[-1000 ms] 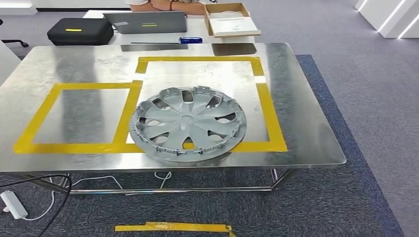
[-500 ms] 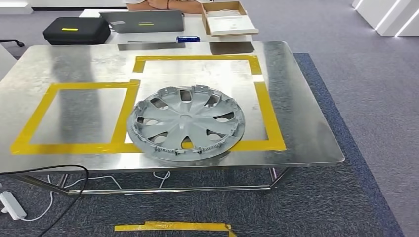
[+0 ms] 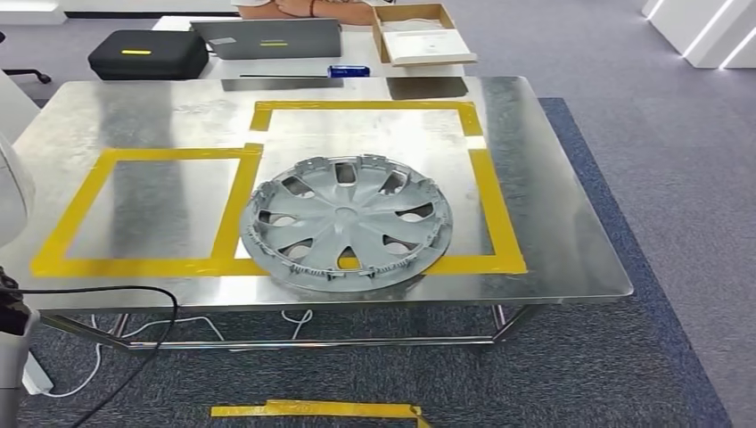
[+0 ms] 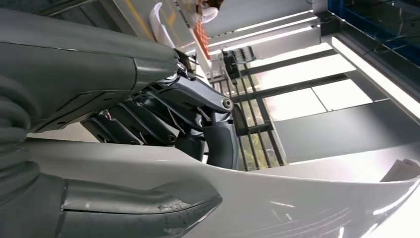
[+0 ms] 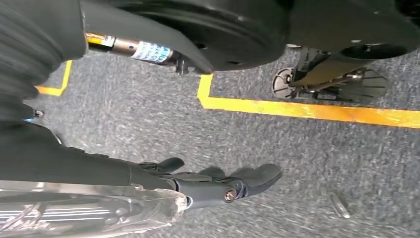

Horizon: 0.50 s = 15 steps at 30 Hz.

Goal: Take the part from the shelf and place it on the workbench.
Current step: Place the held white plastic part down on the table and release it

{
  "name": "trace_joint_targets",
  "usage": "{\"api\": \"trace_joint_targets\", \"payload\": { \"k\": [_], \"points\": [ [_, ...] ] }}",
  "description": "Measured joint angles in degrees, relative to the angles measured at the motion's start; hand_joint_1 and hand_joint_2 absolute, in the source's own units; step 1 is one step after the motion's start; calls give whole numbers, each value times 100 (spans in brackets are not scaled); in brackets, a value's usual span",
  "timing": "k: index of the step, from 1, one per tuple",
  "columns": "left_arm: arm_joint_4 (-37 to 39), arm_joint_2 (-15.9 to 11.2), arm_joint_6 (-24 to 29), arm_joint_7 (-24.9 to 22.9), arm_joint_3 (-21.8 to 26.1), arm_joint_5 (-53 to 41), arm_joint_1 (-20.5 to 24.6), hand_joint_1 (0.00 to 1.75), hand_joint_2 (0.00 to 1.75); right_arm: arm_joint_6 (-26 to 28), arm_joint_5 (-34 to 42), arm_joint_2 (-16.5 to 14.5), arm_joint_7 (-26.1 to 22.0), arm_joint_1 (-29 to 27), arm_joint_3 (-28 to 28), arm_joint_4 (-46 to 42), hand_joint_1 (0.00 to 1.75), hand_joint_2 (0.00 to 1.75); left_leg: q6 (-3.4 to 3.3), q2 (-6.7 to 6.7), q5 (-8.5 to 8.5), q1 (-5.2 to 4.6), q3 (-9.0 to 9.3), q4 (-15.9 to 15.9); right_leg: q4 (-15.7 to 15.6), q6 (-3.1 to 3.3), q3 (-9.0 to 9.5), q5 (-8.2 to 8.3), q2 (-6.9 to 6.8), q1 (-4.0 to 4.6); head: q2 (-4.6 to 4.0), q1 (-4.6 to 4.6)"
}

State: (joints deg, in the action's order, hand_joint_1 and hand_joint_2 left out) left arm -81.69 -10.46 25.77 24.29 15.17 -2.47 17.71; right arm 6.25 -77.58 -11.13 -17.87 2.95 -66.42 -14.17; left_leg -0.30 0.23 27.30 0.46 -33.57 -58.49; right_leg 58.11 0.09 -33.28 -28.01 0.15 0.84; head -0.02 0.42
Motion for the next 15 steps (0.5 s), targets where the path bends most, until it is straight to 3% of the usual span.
{"api": "trace_joint_targets", "payload": {
  "k": [2,4,7,8,9,10,12,14,15],
  "points": [
    [82,1,-19,19,-22,0,70,175,175,5,-7,6,-2,-9,22,22,0,175,59,-1,-1,12,4,8,-46,33,16,38,6,-14,0,2],
    [189,-7,-39,45,-56,-31,185,175,175,15,-14,10,-5,0,51,47,0,175,122,-4,159,17,-81,-192,-117,86,45,87,0,-47,0,-22],
    [417,-13,-39,56,-147,-111,389,175,175,27,-22,16,-16,10,83,79,0,175,197,-7,645,42,-536,-1176,-140,118,53,106,-12,-63,0,-50],
    [494,-12,-39,42,-185,-129,434,175,175,31,-26,20,-19,8,89,91,0,175,216,-8,704,53,-658,-1428,-138,118,53,104,-12,-63,0,-48],
    [563,-12,-41,23,-223,-139,477,175,175,34,-29,24,-21,6,94,103,0,175,230,-8,657,63,-701,-1503,-132,117,52,102,-10,-65,0,-48],
    [623,-12,-43,-3,-256,-138,530,175,175,38,-33,27,-23,5,102,114,0,175,238,-8,500,74,-636,-1350,-122,110,54,97,-7,-69,0,-48],
    [733,-10,-44,-43,-316,-132,661,175,175,50,-39,31,-25,7,118,132,0,175,249,-8,103,89,-308,-651,-78,71,49,70,2,-70,0,-49],
    [817,-4,-44,-58,-362,-128,776,175,175,64,-42,38,-26,12,126,146,0,175,210,-4,-50,81,-70,-117,-18,10,12,41,15,-54,0,-49],
    [852,0,-44,-63,-383,-127,808,175,175,70,-43,44,-27,10,126,151,0,175,174,-1,-28,67,-43,-43,-6,-17,-6,37,20,-45,0,-52]
  ]
}}
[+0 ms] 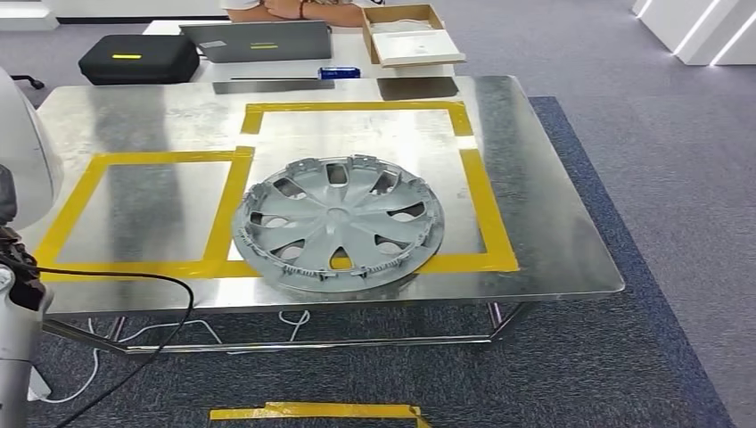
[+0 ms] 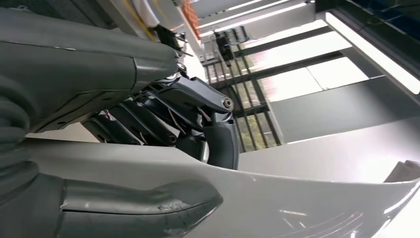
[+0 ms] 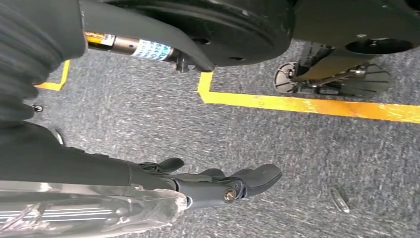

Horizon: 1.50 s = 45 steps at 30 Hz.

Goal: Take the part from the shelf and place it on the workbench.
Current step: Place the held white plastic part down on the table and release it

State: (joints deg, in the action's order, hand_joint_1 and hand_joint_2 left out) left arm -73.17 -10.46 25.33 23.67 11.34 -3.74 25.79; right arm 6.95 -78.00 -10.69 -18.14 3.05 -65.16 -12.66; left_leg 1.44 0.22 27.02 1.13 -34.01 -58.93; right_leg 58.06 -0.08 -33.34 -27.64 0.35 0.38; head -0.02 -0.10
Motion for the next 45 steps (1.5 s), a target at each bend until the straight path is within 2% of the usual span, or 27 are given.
{"api": "trace_joint_targets", "payload": {
  "k": [2,4,7,8,9,10,13,15,18,20,21,23,24,25,26,27,29,30,32,35,37,39,40,41,42,43,45],
  "points": [
    [53,7,0,-7,-37,0,25,175,175,7,-1,10,-1,-6,0,8,0,175,-86,-2,-9,-1,-11,23,0,-47,-30,-1,0,-4,0,0],
    [95,14,0,-8,-64,-9,55,175,175,11,-1,17,-2,-6,0,16,0,175,-163,-10,-26,16,-7,40,183,-102,-129,-134,-3,-10,0,25],
    [158,29,-1,-17,-105,-11,87,175,175,18,0,25,-4,-10,0,28,0,175,-220,-17,-28,11,-12,47,1206,-164,-621,-615,-8,-30,0,67],
    [186,36,-1,-27,-119,-3,89,175,175,22,1,27,-5,-16,0,32,0,175,-224,-18,-28,4,-15,47,1514,-171,-782,-708,-8,-35,0,66],
    [217,45,0,-43,-134,8,92,175,175,27,5,28,-5,-21,0,37,0,175,-227,-17,-27,-1,-15,47,1638,-170,-856,-699,-7,-36,0,67],
    [245,53,3,-58,-151,23,98,175,175,32,11,31,-5,-23,0,42,0,175,-227,-14,-26,-4,-11,46,1530,-158,-817,-579,-7,-36,0,67],
    [292,73,20,-91,-185,93,126,175,175,42,35,40,-9,-18,0,50,0,175,-215,-6,-18,-6,10,46,516,-95,-332,-52,-6,-34,0,68],
    [314,81,29,-94,-194,129,155,175,175,44,45,46,-14,-12,0,52,0,175,-176,-4,-12,-23,-1,40,103,-63,-104,28,0,-19,0,65],
    [373,86,13,-96,-202,198,176,175,175,44,61,52,-16,-24,0,55,0,175,-80,-4,-34,-19,-11,62,-6,-12,-44,27,16,-4,0,60],
    [416,85,-13,-96,-212,251,183,175,175,44,74,53,-17,-24,0,57,0,175,-22,-7,59,-9,-48,-37,-61,51,-20,67,15,-25,0,46],
    [445,82,-19,-98,-215,280,195,175,175,44,79,53,-19,-19,0,58,0,175,3,-8,193,-6,-138,-242,-88,80,-7,83,11,-38,0,35],
    [539,82,-41,-114,-216,351,209,175,175,44,92,53,-23,-15,0,59,0,175,39,-9,541,-1,-454,-932,-96,109,-3,88,9,-38,0,19],
    [599,82,-60,-126,-216,389,205,175,175,44,98,53,-25,-19,0,59,0,175,53,-9,655,1,-609,-1258,-95,114,-3,86,9,-37,0,21],
    [657,83,-82,-136,-216,431,196,175,175,44,104,53,-25,-23,0,60,0,175,61,-9,669,1,-698,-1433,-92,115,-2,84,10,-35,0,21],
    [711,84,-101,-143,-216,471,190,175,175,44,109,53,-25,-25,0,61,0,175,64,-9,573,1,-691,-1404,-86,114,-2,81,11,-35,0,21],
    [756,84,-119,-146,-216,507,189,175,175,44,115,53,-25,-25,0,62,0,175,60,-9,392,2,-586,-1177,-75,109,-1,76,13,-36,0,21],
    [826,85,-152,-148,-216,575,211,175,175,45,128,54,-28,-21,0,64,0,175,36,-13,34,-4,-248,-473,-33,77,-13,52,16,-22,0,20],
    [855,86,-171,-146,-217,607,226,175,175,47,134,54,-30,-18,0,64,0,175,10,-13,-43,-10,-123,-203,-9,52,-32,39,17,-9,0,24],
    [914,92,-202,-144,-216,674,234,175,175,55,146,55,-31,-19,0,67,0,175,-52,-10,-27,-30,-42,8,17,-1,-67,30,16,9,0,29],
    [999,102,-242,-144,-210,791,214,175,175,70,164,61,-28,-23,0,70,0,175,-157,-9,-45,-12,-41,48,91,-85,-120,-38,11,1,0,38],
    [1043,110,-271,-144,-209,858,208,175,175,73,168,67,-27,-21,0,73,0,175,-214,-13,-56,5,-32,65,554,-146,-341,-315,6,-15,0,77],
    [1089,121,-288,-144,-203,912,182,175,175,73,170,67,-26,-26,0,76,0,175,-240,-14,-53,-2,-37,63,1316,-188,-700,-656,2,-34,0,103],
    [1116,128,-291,-144,-197,938,161,175,175,73,172,67,-25,-31,0,78,0,175,-243,-14,-51,-5,-36,62,1567,-199,-825,-716,2,-40,0,102],
    [1143,135,-292,-144,-191,964,141,175,175,73,173,67,-24,-35,-1,80,0,175,-243,-12,-50,-6,-35,61,1616,-203,-857,-670,2,-42,0,103],
    [1168,142,-293,-144,-185,995,126,175,175,74,174,67,-23,-37,-1,82,0,175,-241,-10,-49,-6,-30,61,1429,-197,-773,-521,2,-44,0,103],
    [1192,149,-294,-144,-178,1036,114,175,175,76,174,68,-23,-36,-1,83,0,175,-234,-7,-44,-4,-22,61,1065,-183,-599,-310,2,-44,0,104],
    [1226,154,-297,-144,-150,1113,103,175,175,84,174,68,-24,-28,0,83,0,175,-200,-1,-32,-16,-14,56,313,-137,-209,-45,6,-37,0,100]
  ]
}}
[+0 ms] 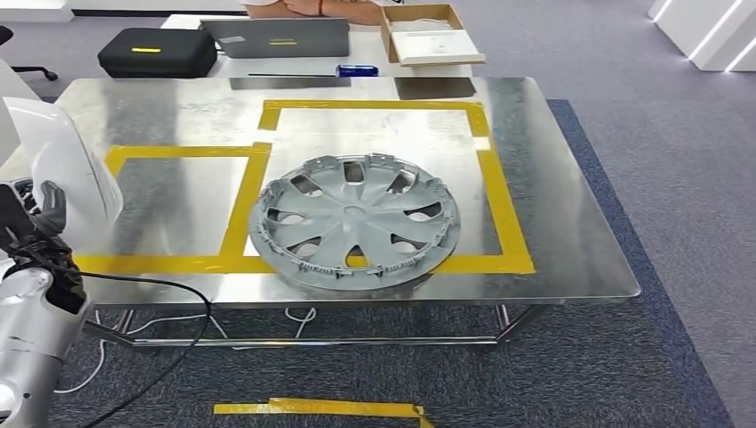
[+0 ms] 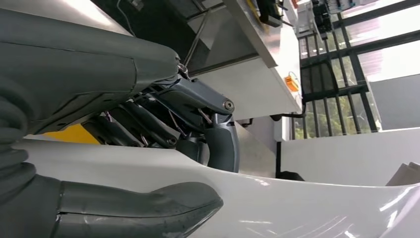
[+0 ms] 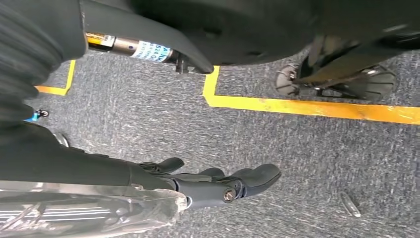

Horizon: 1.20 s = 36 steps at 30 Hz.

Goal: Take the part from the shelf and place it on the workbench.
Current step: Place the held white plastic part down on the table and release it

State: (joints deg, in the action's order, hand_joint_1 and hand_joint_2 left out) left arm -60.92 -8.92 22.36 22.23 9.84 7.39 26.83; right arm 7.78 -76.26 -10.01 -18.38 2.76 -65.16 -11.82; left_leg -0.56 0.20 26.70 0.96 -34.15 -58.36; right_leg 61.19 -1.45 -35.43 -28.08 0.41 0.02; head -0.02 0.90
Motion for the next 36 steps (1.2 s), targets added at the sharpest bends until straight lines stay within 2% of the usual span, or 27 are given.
{"api": "trace_joint_targets", "payload": {
  "k": [1,2,5,7,9,10,11,12,13,14,15,16,17,19,21,22,25,26,27,28,29,31,32,35,36],
  "points": [
    [16,-1,-2,0,22,30,-8,175,175,3,1,0,-1,2,0,0,0,175,27,1,0,-8,-1,-1,-218,23,120,47,4,5,0,-3],
    [34,-3,-4,1,44,51,-20,175,175,5,2,0,-2,0,0,1,0,175,59,1,-5,-12,-3,3,-295,48,168,35,10,14,0,-5],
    [82,-14,-10,7,91,81,-72,175,175,7,4,0,-4,-14,0,3,0,175,158,-1,36,8,-13,-25,-352,154,197,76,14,6,0,-11],
    [103,-30,-11,15,113,88,-89,175,175,7,4,0,-6,-10,0,6,0,87,206,-4,286,17,-173,-392,-398,224,219,104,5,-15,0,-30],
    [135,-37,-11,17,123,90,-112,175,175,6,5,0,-7,-10,0,12,0,0,238,-5,627,17,-501,-1103,-400,247,220,102,-1,-9,0,-41],
    [153,-37,-11,18,125,91,-135,175,175,6,5,0,-7,-14,0,15,0,0,249,-5,721,18,-641,-1398,-399,250,222,100,-3,-7,0,-39],
    [173,-37,-11,20,125,93,-158,175,175,6,6,0,-6,-18,0,18,0,0,255,-5,710,19,-708,-1528,-396,251,223,98,-2,-6,0,-40],
    [189,-39,-11,24,127,94,-175,175,175,6,7,0,-6,-20,0,20,0,0,255,-5,592,20,-676,-1450,-390,249,225,95,-1,-6,0,-40],
    [199,-43,-11,29,129,96,-184,154,175,5,7,0,-6,-21,0,22,0,0,252,-6,394,22,-549,-1179,-379,241,229,88,1,-7,0,-40],
    [208,-48,-11,38,133,98,-186,116,175,5,7,0,-7,-21,0,25,0,0,246,-9,198,25,-373,-804,-363,225,228,76,2,-6,0,-41],
    [214,-51,-11,46,139,106,-182,78,175,4,7,1,-7,-18,0,26,0,0,233,-8,71,22,-202,-443,-333,199,217,58,6,7,0,-41],
    [220,-52,-10,57,144,118,-183,39,175,4,7,1,-7,-17,0,26,0,0,211,-7,9,18,-87,-197,-311,171,202,44,8,19,0,-38],
    [228,-52,-7,68,148,129,-187,20,175,4,7,2,-7,-17,0,26,0,0,182,-5,11,10,-34,-71,-298,146,186,36,9,31,0,-39],
    [245,-52,13,88,157,142,-199,18,175,3,7,3,-5,-20,0,26,0,0,106,-2,23,1,-34,-50,-299,96,170,33,7,36,0,-38],
    [255,-55,43,107,174,146,-190,17,175,3,7,4,-3,-21,0,26,0,0,33,-5,11,13,-28,-32,-174,32,101,-67,0,27,0,-25],
    [257,-56,59,116,186,148,-181,17,175,4,7,4,-3,-20,0,26,0,0,1,-7,5,22,-25,-23,49,2,-7,-200,-4,21,0,-14],
    [269,-56,82,130,211,153,-178,36,175,4,7,4,-1,-27,0,26,0,0,-39,-9,12,8,-27,-24,1148,-45,-532,-694,-10,2,0,6],
    [275,-55,84,130,216,156,-181,40,175,4,7,4,1,-32,0,26,0,0,-42,-8,14,4,-25,-25,1344,-46,-632,-726,-10,0,0,6],
    [280,-55,88,130,222,161,-183,41,175,4,7,4,1,-36,0,26,0,0,-43,-6,16,1,-18,-25,1315,-37,-625,-643,-10,0,0,8],
    [283,-54,96,130,230,166,-183,34,175,4,7,4,2,-37,0,26,0,0,-40,-3,19,0,-7,-25,1055,-18,-503,-462,-10,1,0,7],
    [284,-54,106,129,239,172,-182,27,175,4,7,5,3,-35,0,26,0,0,-34,-1,23,-1,5,-25,642,9,-301,-242,-10,3,0,9],
    [288,-58,141,130,258,191,-174,9,175,5,7,11,4,-23,1,27,0,0,3,2,34,-13,13,-27,-79,66,73,-1,-7,22,0,4],
    [293,-61,164,129,266,199,-172,3,175,6,7,15,6,-21,1,27,0,0,29,2,31,-15,9,-26,-252,86,166,26,-3,33,0,2],
    [316,-77,251,132,276,197,-167,0,175,6,7,17,10,-37,2,30,0,0,127,2,22,0,13,-8,-341,155,216,46,5,38,0,0],
    [325,-87,278,133,280,186,-161,0,175,5,7,17,10,-39,2,31,0,0,155,1,74,4,-4,-58,-373,191,232,68,2,26,0,-6]
  ]
}}
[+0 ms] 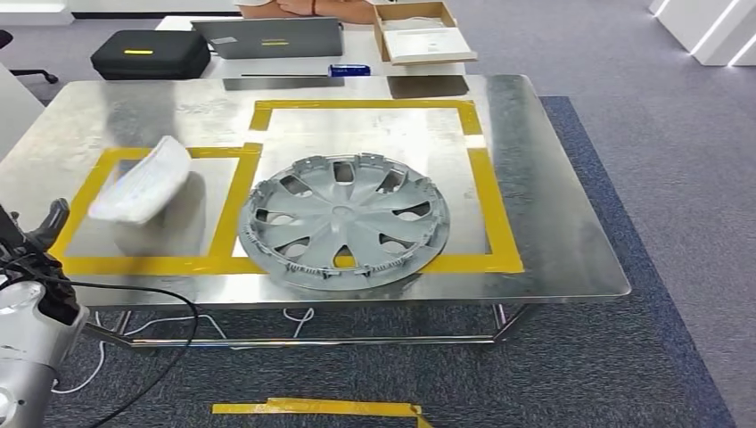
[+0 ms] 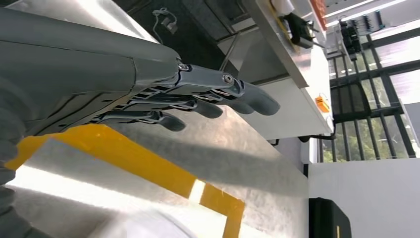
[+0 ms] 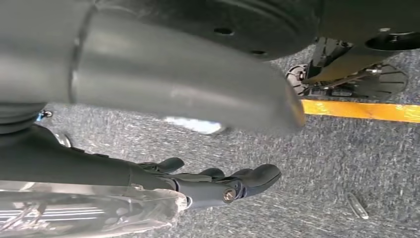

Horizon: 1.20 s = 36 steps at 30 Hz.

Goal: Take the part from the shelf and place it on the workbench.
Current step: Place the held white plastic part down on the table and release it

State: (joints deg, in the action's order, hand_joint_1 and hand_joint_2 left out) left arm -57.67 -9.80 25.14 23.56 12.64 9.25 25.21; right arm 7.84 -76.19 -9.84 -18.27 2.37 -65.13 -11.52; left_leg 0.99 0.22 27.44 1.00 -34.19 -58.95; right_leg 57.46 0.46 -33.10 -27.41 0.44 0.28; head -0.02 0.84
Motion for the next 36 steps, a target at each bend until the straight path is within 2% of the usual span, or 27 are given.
{"api": "trace_joint_targets", "payload": {
  "k": [2,4,5,6,7,9,11,15,16,17,19,20,21,22,24,25,26,27,29,31,32,34,35,36],
  "points": [
    [20,-25,36,2,11,-21,13,0,175,-2,0,0,0,6,0,1,0,0,42,-3,274,6,-179,-420,-48,51,26,30,-7,-25,0,-18],
    [52,-37,45,2,20,-29,8,0,175,-4,0,0,0,4,0,4,0,0,77,-4,613,10,-522,-1155,-48,64,26,28,-10,-25,0,-26],
    [70,-38,45,2,21,-29,-4,0,175,-5,0,0,0,0,0,5,0,0,90,-4,676,12,-642,-1407,-46,66,26,26,-10,-24,0,-26],
    [88,-39,46,2,21,-29,-13,0,175,-5,0,0,0,-4,0,7,0,0,97,-5,628,13,-675,-1468,-42,66,27,25,-10,-24,0,-25],
    [100,-43,46,2,22,-29,-16,0,175,-5,0,0,0,-7,0,7,0,0,98,-5,474,15,-596,-1302,-36,62,30,22,-9,-25,0,-25],
    [111,-54,48,2,24,-30,0,0,175,-5,0,1,0,-6,1,8,0,0,85,-8,94,15,-238,-576,-7,34,30,2,-5,-18,0,-25],
    [116,-61,48,3,25,-31,20,0,175,-5,0,2,0,-2,1,10,0,0,40,-5,-58,4,11,-41,37,-16,3,-22,1,5,0,-24],
    [132,-61,49,4,26,-31,19,0,175,-5,0,5,0,-5,1,16,0,0,-103,-4,-62,-1,38,70,94,-124,-61,-73,-3,6,0,-24],
    [134,-61,50,5,26,-31,26,0,175,-4,0,6,0,-5,1,17,0,0,-137,-7,-72,9,42,83,237,-156,-131,-172,-6,1,0,-12],
    [135,-58,50,5,27,-31,32,0,175,-4,0,7,0,-4,2,18,0,0,-162,-10,-79,17,46,91,510,-185,-261,-328,-9,-7,0,-5],
    [146,-52,56,7,27,-29,32,0,175,-4,0,7,0,-7,2,19,0,0,-182,-11,-80,12,40,90,1285,-222,-619,-677,-12,-22,0,9],
    [155,-49,68,11,29,-26,30,0,175,-7,-1,7,1,-11,2,21,0,0,-183,-11,-80,9,39,89,1590,-229,-773,-766,-13,-27,0,8],
    [165,-48,90,17,31,-22,30,0,175,-10,-3,7,3,-16,2,22,0,0,-183,-10,-79,7,41,88,1697,-228,-836,-744,-13,-29,0,9],
    [173,-47,120,25,36,-19,30,0,175,-13,-7,7,7,-20,3,23,0,0,-181,-8,-78,6,47,87,1569,-217,-785,-613,-13,-29,0,9],
    [181,-49,194,49,60,-15,40,0,87,-18,-15,8,15,-20,7,24,0,0,-168,-5,-70,6,65,87,803,-174,-426,-218,-12,-27,0,9],
    [182,-55,234,68,77,-19,50,0,44,-18,-20,9,18,-16,12,24,0,0,-150,-4,-65,-2,64,84,425,-149,-229,-88,-10,-19,0,7],
    [186,-63,272,89,94,-26,62,0,0,-18,-24,10,18,-14,19,25,0,0,-124,-4,-66,-8,58,82,174,-127,-99,-24,-6,-11,0,4],
    [190,-76,300,110,106,-37,74,0,0,-17,-28,10,20,-15,28,27,0,0,-93,-4,-71,-10,49,82,61,-108,-40,-20,-1,0,0,2],
    [195,-102,308,134,117,-64,101,0,0,-14,-36,12,27,-31,45,33,0,0,-21,-3,-90,-3,49,98,38,-62,-30,-9,7,12,0,1],
    [176,-119,248,139,117,-84,125,0,0,-10,-43,14,31,-39,60,35,0,0,39,-4,2,7,22,9,-7,8,-9,27,5,-6,0,-8],
    [141,-120,204,142,115,-88,134,0,0,-9,-45,15,32,-36,70,36,0,0,62,-5,136,8,-54,-181,-30,40,3,43,2,-19,0,-23],
    [2,-95,128,180,98,-135,121,0,0,-8,-48,15,32,-34,91,41,0,0,88,-7,512,12,-350,-860,-37,72,7,50,-3,-23,0,-49],
    [-115,-70,128,239,71,-215,81,0,0,-8,-48,15,33,-38,98,44,0,0,97,-7,646,12,-496,-1197,-34,79,7,49,-4,-20,0,-55],
    [-264,-39,157,311,26,-352,28,0,0,-8,-48,15,33,-44,101,47,0,0,100,-7,679,12,-577,-1388,-28,82,6,49,-4,-16,0,-55]
  ]
}}
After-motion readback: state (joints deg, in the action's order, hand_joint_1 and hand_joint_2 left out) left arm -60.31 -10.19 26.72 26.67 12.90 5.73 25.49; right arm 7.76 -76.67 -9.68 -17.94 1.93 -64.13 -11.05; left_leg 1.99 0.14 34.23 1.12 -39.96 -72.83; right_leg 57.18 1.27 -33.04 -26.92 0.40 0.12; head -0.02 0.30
